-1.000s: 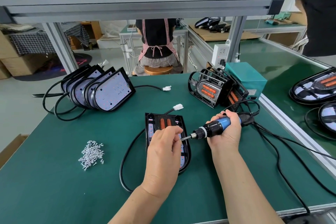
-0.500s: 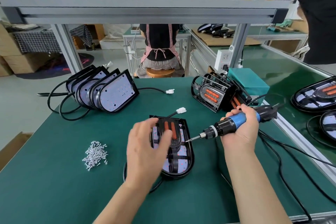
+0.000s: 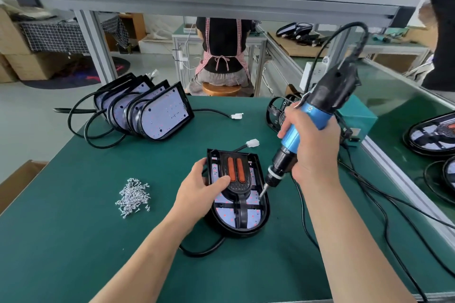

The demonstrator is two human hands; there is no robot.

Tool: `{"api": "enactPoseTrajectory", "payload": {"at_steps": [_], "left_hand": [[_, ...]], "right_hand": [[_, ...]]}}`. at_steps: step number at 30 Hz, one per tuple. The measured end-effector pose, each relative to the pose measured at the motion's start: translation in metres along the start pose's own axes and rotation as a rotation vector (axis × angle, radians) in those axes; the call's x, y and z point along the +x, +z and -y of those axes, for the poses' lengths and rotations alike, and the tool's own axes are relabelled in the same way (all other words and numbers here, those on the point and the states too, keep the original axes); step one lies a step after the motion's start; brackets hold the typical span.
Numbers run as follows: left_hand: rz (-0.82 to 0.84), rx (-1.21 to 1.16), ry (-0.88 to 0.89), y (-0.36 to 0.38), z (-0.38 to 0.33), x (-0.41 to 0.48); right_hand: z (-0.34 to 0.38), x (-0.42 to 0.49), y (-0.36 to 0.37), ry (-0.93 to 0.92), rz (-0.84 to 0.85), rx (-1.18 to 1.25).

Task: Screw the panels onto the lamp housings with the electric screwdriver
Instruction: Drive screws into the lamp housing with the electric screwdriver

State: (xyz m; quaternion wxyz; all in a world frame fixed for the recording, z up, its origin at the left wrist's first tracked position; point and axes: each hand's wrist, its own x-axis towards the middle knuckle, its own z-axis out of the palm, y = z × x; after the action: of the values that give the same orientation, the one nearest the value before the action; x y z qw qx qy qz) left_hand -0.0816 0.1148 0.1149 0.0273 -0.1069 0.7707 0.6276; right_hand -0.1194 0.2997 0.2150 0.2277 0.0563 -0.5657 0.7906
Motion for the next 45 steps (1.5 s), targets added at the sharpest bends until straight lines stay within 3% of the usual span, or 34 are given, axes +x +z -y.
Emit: {"api": "enactPoseTrajectory", "payload": {"at_steps": [7,45], "left_hand": [[0.083,0.000,0.042,-0.005,0.006,0.006],[0.009,0.052,0.088,0.001,0.006,0.005]], "right_hand": [[-0.008,-0.004,0.012,0.022,0.052,-0.067],[-0.023,-0.011,0.012,-0.026,0.098,-0.116]]}}
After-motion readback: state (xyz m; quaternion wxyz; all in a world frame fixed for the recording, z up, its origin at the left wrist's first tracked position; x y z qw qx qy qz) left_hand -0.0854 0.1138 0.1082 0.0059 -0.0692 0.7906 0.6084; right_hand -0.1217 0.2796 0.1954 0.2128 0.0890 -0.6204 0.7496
